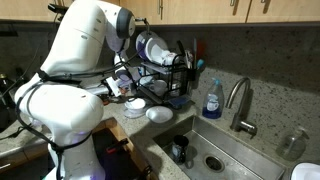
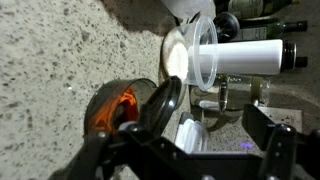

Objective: Remove the grey lid from the dishrack and set it on top of the grey bowl on the left side of the counter

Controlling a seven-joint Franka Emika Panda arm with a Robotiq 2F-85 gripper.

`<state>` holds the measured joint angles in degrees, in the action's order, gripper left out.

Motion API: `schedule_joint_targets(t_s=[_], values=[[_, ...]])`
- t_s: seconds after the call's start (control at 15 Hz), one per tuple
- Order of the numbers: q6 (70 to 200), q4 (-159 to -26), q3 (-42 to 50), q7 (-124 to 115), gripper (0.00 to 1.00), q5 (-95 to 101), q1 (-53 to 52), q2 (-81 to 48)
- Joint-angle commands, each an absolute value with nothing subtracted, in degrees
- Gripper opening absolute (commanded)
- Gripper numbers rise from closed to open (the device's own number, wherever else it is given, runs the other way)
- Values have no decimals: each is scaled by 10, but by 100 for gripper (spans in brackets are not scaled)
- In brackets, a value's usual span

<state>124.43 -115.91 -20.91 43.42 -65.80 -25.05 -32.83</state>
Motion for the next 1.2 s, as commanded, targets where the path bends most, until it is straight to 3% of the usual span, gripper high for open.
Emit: schedule_joint_targets(t_s=[0.0, 1.13], values=[[1230, -1180, -216, 409, 100, -649, -244, -276], [992, -1293, -227, 327, 100, -549, -242, 3]])
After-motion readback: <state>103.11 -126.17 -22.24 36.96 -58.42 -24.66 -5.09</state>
